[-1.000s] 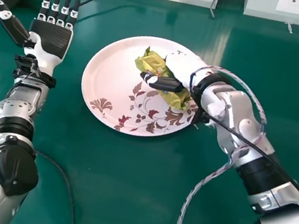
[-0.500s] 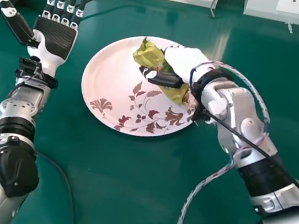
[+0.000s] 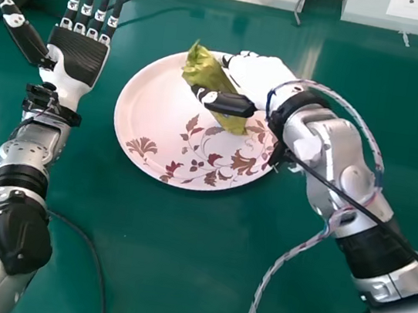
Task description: Pick up biscuit and place it in the plate
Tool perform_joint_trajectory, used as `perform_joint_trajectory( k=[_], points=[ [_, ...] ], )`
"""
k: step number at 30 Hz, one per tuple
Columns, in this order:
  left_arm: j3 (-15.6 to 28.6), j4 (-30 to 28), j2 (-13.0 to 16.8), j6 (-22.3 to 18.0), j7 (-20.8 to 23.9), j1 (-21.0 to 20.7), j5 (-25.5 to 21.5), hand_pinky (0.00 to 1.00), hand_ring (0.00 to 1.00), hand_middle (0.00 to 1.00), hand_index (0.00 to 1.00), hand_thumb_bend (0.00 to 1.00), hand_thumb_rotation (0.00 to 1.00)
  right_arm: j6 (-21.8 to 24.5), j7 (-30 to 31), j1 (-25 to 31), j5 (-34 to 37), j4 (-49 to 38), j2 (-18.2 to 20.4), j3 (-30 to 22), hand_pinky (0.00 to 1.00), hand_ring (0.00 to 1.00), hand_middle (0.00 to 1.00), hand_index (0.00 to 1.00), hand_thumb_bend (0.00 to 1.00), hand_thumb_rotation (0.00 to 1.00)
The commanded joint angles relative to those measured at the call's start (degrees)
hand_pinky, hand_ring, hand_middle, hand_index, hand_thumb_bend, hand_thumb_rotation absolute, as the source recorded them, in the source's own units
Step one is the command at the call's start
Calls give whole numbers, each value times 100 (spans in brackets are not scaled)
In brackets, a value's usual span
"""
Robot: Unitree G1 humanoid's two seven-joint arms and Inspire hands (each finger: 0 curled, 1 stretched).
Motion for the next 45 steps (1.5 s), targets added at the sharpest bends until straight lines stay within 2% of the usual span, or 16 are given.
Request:
perform_joint_trajectory(
  k=[1, 5, 8, 11, 16, 26, 45],
  points=[
    [-49, 53, 97, -5, -74, 50, 64, 95, 98, 100, 100, 100, 62, 10, 54, 6, 3, -89, -20, -41, 72, 85, 92, 90, 74, 50],
    [-35, 30, 82, -31, -37, 48, 51, 94, 98, 100, 100, 100, 62, 43, 93, -1, -9, -110, -13, -30, 72, 86, 93, 92, 76, 51],
    [-30, -6, 52, -42, -75, 58, 34, 94, 98, 100, 100, 100, 61, 75, 107, 8, -1, -117, 3, -49, 75, 88, 95, 95, 79, 56],
    [-43, -46, 23, -71, -189, 73, 29, 96, 98, 100, 100, 100, 61, 102, 109, 6, -3, -118, 0, -53, 81, 93, 99, 99, 82, 63],
    [-60, -32, 33, -120, -291, 68, 50, 95, 98, 100, 100, 100, 61, 94, 19, 40, 0, -141, -11, -92, 86, 97, 100, 100, 86, 67],
    [-56, 30, 63, -137, -368, 50, 61, 88, 96, 100, 100, 100, 62, -4, -206, 93, -50, -284, -139, -225, 88, 99, 100, 100, 87, 67],
    [-33, 98, 75, -181, -360, 19, 126, 91, 98, 100, 100, 100, 64, 187, -77, 204, 29, -915, -235, -582, 87, 98, 100, 100, 86, 67]
  ],
)
